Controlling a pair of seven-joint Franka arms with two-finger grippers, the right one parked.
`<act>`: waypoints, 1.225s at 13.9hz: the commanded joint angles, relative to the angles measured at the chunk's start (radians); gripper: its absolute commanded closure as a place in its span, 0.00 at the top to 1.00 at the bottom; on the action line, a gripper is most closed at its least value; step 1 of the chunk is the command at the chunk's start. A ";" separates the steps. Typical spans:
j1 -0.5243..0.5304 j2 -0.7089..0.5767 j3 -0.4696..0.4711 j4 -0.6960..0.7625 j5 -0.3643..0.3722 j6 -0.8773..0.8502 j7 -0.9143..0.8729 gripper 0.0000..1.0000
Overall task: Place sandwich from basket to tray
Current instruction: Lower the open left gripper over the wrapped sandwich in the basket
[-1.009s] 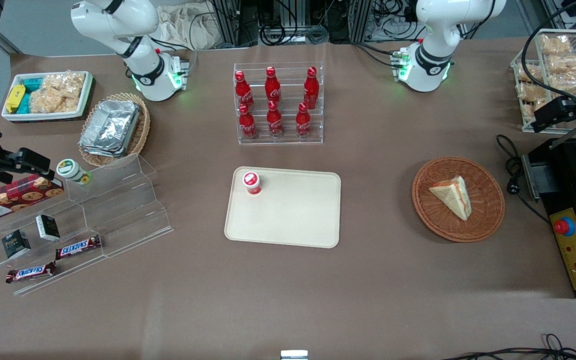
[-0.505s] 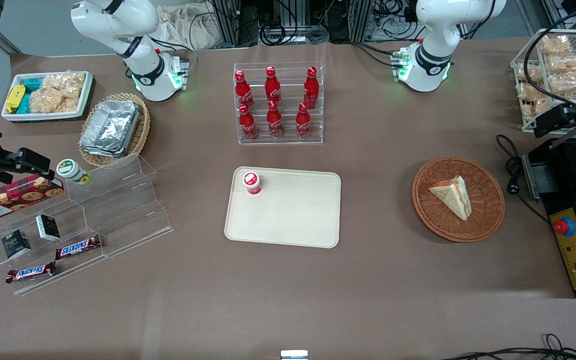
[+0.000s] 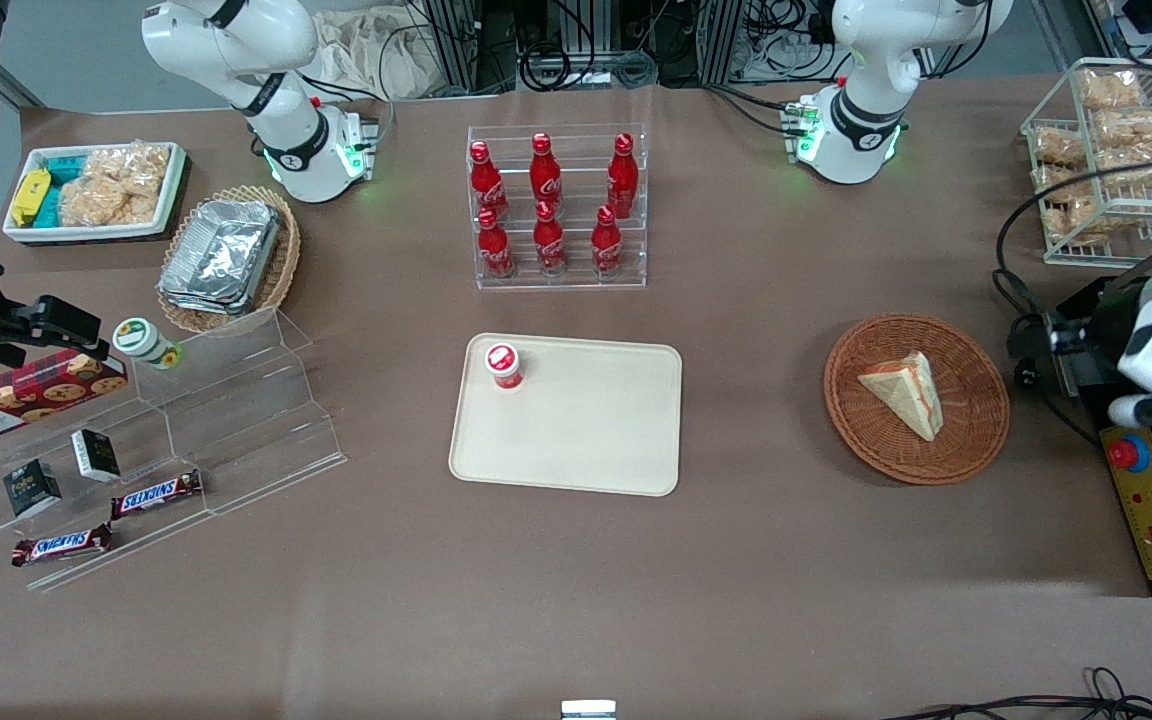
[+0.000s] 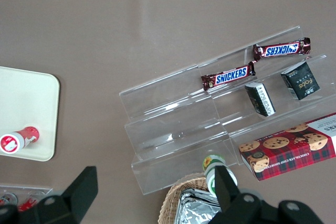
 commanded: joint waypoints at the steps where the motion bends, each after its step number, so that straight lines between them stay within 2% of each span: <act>1: -0.027 0.018 -0.001 -0.079 0.012 0.109 -0.132 1.00; 6: -0.029 -0.002 -0.001 -0.329 0.009 0.353 -0.332 1.00; 11: -0.027 0.002 0.001 -0.498 0.009 0.532 -0.367 1.00; 17: -0.020 0.021 0.004 -0.635 0.012 0.704 -0.367 1.00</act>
